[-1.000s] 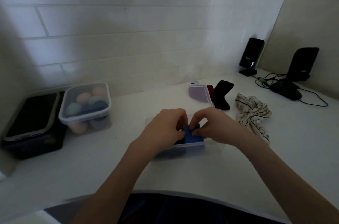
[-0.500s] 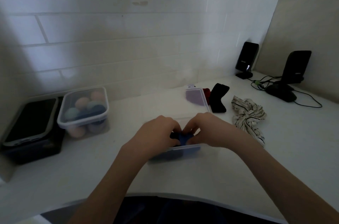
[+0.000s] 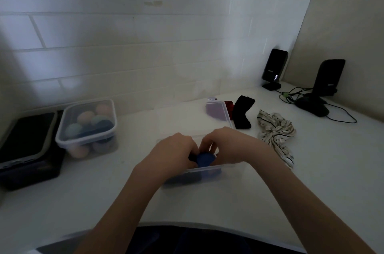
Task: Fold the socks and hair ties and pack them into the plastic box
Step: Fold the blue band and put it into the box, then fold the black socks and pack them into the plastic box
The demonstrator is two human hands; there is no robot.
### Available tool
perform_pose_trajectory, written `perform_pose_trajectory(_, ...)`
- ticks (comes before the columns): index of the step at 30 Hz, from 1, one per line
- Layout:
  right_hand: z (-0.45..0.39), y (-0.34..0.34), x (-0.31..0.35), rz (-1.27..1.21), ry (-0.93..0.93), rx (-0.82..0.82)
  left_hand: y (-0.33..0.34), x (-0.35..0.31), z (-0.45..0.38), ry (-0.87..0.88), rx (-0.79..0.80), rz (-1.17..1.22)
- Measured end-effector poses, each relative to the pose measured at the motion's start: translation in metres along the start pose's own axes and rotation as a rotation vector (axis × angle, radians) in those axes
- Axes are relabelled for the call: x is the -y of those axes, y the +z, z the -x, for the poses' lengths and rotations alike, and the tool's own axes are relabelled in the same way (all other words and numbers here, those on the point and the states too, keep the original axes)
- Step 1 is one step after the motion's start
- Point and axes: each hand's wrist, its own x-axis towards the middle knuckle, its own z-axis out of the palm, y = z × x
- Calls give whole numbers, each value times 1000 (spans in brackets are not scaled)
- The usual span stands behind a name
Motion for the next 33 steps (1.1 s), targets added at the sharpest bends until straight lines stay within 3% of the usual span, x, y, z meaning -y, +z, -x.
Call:
perform_pose_trajectory(4,0,-2,0,-14,-2,21,-5,1,3,23,20,30)
perform_pose_trajectory(9,10,-19,-11,-312,74,83,-14,10,9,47,-8,195)
perform_pose_trajectory(12,17,-29,-23,-370,71,-65,-16,15,12,39,-57,258)
perform_pose_trajectory(14,22,-36,-31,-546,91,-152,-17,17,14,31,-103,334)
perform_pose_trajectory(18,23,-43,-52,-790,142,-445,-15,17,17,42,-334,455)
perform_pose_trajectory(21,13,-40,-77,-574,223,-724,-10,18,20,62,-485,501)
perform_pose_trajectory(23,3,-36,-96,-433,316,-806,-5,18,21,77,-512,503)
perform_pose_trajectory(29,-30,-14,-137,-408,415,-663,3,18,16,36,-400,521)
perform_pose_trajectory(33,-42,0,-144,-377,434,-672,4,19,13,34,-339,541)
